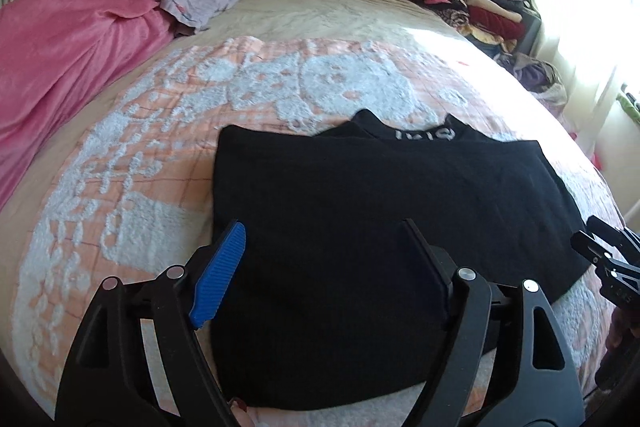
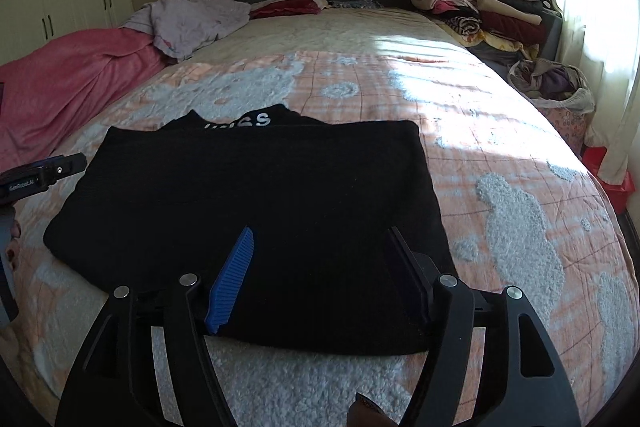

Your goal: Fold small clothes

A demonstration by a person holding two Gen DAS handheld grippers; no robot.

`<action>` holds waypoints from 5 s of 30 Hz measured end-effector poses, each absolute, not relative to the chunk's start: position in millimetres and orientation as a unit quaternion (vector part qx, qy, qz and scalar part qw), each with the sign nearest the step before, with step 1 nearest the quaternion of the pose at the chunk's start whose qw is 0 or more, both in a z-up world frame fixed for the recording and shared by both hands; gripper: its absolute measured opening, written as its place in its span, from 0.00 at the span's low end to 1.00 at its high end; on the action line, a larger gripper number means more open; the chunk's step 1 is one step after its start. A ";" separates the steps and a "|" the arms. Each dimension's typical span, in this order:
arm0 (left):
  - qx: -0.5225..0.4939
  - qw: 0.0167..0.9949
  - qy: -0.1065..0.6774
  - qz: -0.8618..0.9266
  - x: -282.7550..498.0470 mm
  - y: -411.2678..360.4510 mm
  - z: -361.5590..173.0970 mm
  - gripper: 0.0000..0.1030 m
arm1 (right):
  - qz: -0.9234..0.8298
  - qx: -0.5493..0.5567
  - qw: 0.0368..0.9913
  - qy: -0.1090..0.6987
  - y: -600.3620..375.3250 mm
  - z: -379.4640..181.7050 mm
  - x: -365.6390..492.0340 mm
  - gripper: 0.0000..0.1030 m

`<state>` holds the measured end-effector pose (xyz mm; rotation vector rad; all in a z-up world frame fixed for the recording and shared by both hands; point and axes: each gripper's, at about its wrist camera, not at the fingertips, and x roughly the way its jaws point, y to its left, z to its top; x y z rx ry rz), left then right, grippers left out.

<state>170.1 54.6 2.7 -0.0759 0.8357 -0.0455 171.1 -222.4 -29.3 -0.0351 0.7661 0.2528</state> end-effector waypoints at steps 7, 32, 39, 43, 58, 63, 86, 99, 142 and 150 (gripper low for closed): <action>0.006 0.887 0.459 -0.036 161.8 27.6 -30.2 0.73 | 0.107 -0.015 0.906 0.410 -226.9 -60.6 157.6 0.64; -0.037 0.902 0.427 -0.045 110.0 40.4 -15.2 0.84 | 0.107 0.024 0.913 0.394 -234.4 -42.7 112.4 0.86; -0.053 0.908 0.414 -0.038 109.7 49.8 -7.9 0.91 | 0.127 0.011 0.918 0.376 -218.6 -28.3 101.2 0.89; -0.062 0.910 0.409 -0.032 109.3 56.7 -6.0 0.91 | 0.145 -0.002 0.919 0.367 -203.8 -19.4 97.1 0.89; -0.076 0.915 0.395 0.025 123.3 96.9 2.4 0.91 | 0.212 -0.068 0.912 0.345 -126.9 -8.8 91.5 0.93; -0.078 0.914 0.397 0.033 135.2 106.7 3.9 0.91 | 0.230 -0.090 0.908 0.339 -101.0 -10.9 91.2 0.93; -0.084 0.894 0.437 0.049 198.2 143.2 -16.6 0.91 | 0.274 -0.212 0.873 0.342 -3.3 -52.8 106.7 0.94; -0.088 0.891 0.441 0.057 211.2 150.8 -20.1 0.91 | 0.258 -0.245 0.871 0.339 27.2 -74.5 133.1 0.96; -0.177 0.885 0.421 -0.091 224.7 44.2 32.9 0.22 | 0.201 -0.086 0.958 0.185 -82.6 -4.8 106.9 0.07; -0.125 0.893 0.421 -0.094 231.8 -14.9 49.2 0.22 | 0.180 -0.022 0.964 0.197 -132.4 -0.9 105.4 0.07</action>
